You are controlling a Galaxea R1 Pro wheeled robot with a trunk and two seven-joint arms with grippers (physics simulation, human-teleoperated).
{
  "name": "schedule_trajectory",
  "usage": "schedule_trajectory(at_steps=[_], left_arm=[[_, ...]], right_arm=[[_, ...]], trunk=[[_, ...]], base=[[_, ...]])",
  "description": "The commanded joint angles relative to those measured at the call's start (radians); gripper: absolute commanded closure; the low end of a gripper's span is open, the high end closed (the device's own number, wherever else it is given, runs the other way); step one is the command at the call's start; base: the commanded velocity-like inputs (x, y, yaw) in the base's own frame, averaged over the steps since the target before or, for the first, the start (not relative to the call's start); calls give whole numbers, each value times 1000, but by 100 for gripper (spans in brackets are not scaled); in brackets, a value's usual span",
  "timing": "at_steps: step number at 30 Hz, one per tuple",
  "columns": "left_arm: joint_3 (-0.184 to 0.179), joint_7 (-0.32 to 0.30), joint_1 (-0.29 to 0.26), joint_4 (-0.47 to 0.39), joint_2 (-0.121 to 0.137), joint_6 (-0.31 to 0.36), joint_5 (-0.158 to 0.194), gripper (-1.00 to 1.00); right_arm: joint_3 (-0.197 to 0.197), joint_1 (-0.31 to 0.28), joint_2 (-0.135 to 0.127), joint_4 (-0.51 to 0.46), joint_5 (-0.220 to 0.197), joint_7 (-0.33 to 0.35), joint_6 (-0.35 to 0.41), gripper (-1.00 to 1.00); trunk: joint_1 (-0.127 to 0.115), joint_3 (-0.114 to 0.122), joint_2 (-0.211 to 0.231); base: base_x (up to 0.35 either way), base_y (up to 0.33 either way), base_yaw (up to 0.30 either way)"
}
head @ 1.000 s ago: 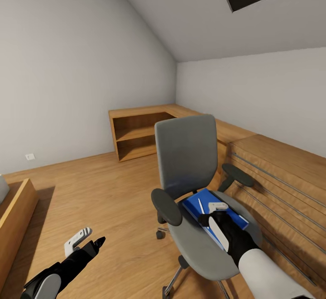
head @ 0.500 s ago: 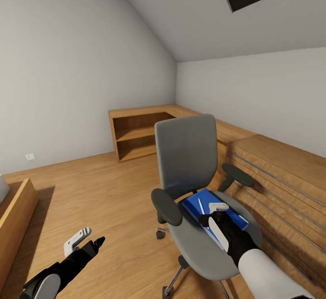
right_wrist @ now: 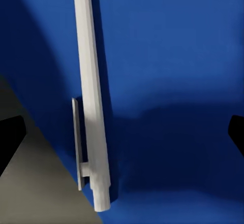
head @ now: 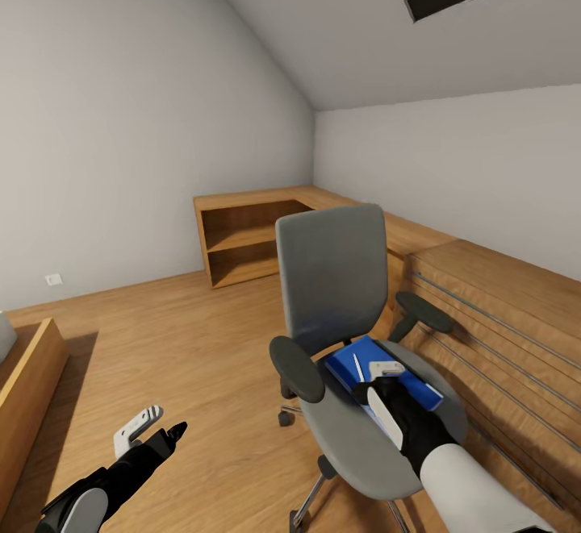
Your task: In the bedroom, organize the workspace by keeping the computer under the desk, ensuring the monitor is on the desk, placing the keyboard on the desk next to the monitor, placing the mouse on the desk next to the keyboard, moving the folder from the swivel chair onto the desk next to the mouse, stacking the notebook on top of the folder with the pen on top of the notebook, and positioning the swivel chair next to the desk.
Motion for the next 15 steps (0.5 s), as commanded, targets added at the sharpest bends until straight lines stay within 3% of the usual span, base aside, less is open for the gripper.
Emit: schedule_trajectory(at_steps=[1,15], left_arm=[[0,9,-1,-1,0,3,11,-100],[0,9,-1,-1,-1,3,11,-100]], right_arm=[[7,-1,0,-1,-9,-12,3,-100],[14,-1,3,-1,-3,-19,3,-100]], trunk=[[0,-1,0],[0,-1,0]], base=[[0,0,0],[0,0,0]])
